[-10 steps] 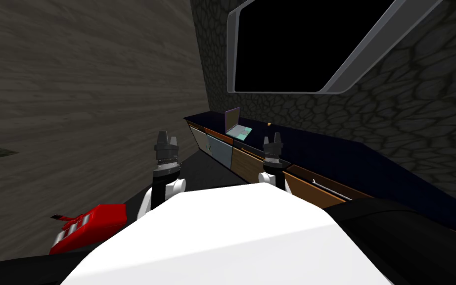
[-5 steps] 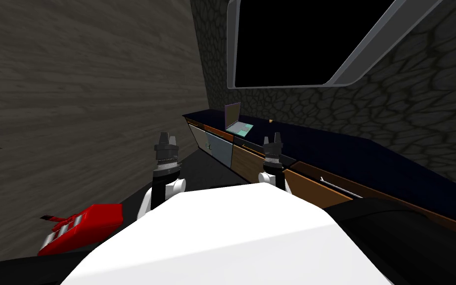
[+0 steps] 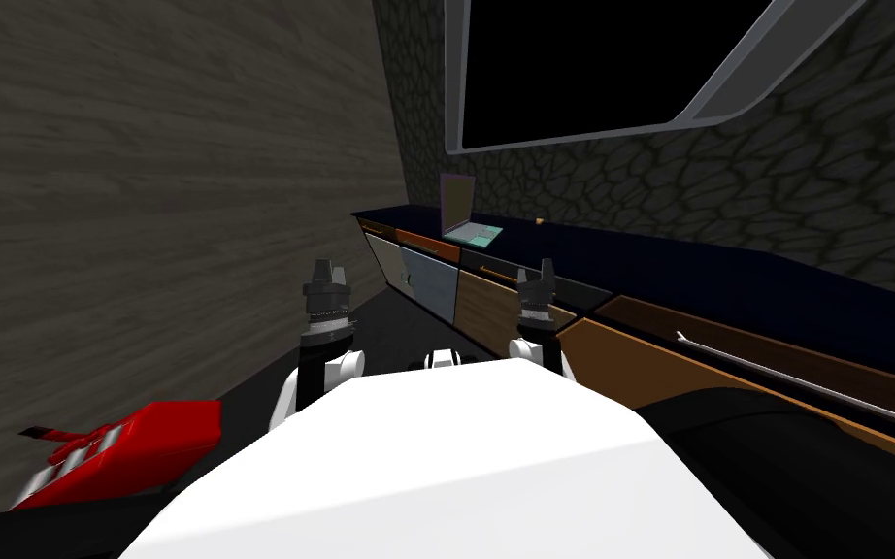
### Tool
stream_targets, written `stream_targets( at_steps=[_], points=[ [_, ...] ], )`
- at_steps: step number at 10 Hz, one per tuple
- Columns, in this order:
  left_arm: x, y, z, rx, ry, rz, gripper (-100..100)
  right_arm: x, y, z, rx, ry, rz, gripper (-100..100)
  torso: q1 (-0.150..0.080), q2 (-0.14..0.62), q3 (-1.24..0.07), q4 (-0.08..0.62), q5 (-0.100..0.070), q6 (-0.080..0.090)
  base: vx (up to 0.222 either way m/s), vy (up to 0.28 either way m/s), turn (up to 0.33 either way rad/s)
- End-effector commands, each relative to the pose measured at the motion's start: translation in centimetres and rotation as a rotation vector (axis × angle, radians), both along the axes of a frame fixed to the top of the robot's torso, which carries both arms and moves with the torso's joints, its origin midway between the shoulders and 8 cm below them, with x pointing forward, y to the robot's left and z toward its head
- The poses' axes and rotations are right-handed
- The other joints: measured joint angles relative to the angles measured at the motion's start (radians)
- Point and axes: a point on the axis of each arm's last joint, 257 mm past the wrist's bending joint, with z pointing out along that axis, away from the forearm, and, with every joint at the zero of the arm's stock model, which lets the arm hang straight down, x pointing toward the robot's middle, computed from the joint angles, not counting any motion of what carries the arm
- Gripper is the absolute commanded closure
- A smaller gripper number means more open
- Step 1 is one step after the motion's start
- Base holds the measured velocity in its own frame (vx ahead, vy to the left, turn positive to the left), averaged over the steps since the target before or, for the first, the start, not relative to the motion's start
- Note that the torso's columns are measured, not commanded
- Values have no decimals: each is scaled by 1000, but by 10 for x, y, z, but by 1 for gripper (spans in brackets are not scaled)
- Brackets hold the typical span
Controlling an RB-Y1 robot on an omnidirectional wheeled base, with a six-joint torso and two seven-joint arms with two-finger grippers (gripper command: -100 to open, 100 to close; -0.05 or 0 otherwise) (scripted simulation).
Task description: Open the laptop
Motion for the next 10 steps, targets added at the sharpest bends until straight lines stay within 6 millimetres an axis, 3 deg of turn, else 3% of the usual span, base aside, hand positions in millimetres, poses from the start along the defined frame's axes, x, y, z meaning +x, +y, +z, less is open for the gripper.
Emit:
stream_targets(
  at_steps=[1,10],
  points=[
    [0,0,0,0,0,0,0,-4,-8,-1,-91,38,-12,-100,2,10,-19,10,1,0,-6,130,-62],
    [0,0,0,0,0,0,0,-31,-67,5,-426,202,-177,-100,-2,13,-25,14,0,-1,52,131,-100]
  ],
)
